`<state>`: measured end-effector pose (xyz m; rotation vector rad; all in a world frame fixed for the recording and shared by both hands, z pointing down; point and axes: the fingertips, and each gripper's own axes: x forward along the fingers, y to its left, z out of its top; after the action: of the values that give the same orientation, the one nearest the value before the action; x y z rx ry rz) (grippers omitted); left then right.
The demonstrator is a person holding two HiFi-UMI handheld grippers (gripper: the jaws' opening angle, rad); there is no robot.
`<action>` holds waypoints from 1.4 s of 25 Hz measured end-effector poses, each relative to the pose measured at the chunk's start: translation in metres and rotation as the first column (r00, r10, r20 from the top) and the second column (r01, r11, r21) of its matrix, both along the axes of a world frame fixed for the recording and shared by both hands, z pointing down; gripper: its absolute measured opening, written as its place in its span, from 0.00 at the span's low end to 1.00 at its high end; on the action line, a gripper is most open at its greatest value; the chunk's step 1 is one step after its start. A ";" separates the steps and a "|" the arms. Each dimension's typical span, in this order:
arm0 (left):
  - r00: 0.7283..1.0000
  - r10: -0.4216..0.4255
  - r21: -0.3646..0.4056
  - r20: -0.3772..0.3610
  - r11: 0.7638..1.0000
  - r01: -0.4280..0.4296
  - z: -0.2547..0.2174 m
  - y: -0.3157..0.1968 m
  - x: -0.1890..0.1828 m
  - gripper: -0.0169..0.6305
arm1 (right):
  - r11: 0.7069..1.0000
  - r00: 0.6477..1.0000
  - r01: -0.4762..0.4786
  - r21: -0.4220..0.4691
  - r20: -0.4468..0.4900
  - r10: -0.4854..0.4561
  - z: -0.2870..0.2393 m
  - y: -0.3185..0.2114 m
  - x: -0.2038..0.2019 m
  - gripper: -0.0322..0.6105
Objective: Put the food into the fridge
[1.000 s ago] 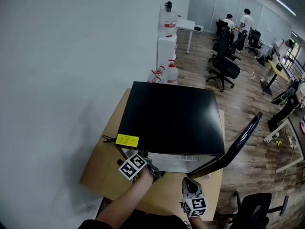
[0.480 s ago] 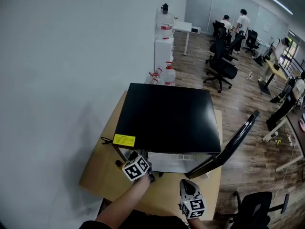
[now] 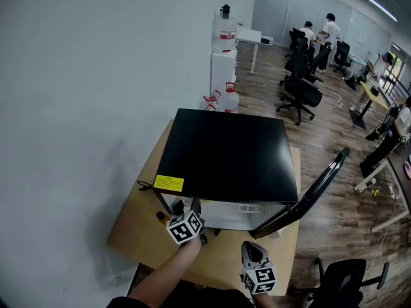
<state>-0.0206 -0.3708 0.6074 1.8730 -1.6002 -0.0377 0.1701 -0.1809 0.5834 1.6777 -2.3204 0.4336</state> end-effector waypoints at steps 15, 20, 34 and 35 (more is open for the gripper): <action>1.000 0.001 0.013 -0.030 1.000 -0.001 -0.013 0.034 -0.007 0.41 | 0.998 0.998 0.064 0.023 0.018 -0.064 -0.003 0.013 -0.013 0.14; 1.000 0.020 0.072 0.019 0.997 -0.021 -0.034 0.056 -0.010 0.41 | 0.994 0.994 0.099 0.041 0.038 -0.100 -0.009 0.017 -0.020 0.14; 0.955 0.224 0.281 0.195 0.920 -0.274 -0.101 0.176 0.014 0.41 | 0.988 0.992 0.122 0.100 0.024 -0.125 -0.039 0.038 -0.026 0.14; 0.948 0.243 0.285 0.206 0.912 -0.296 -0.103 0.189 0.014 0.41 | 0.988 0.993 0.115 0.102 0.022 -0.118 -0.042 0.044 -0.028 0.14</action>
<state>-0.0062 -0.1817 0.5040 2.3894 -1.4928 -0.0144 0.1424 -0.1370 0.5409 1.5775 -2.4840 0.3239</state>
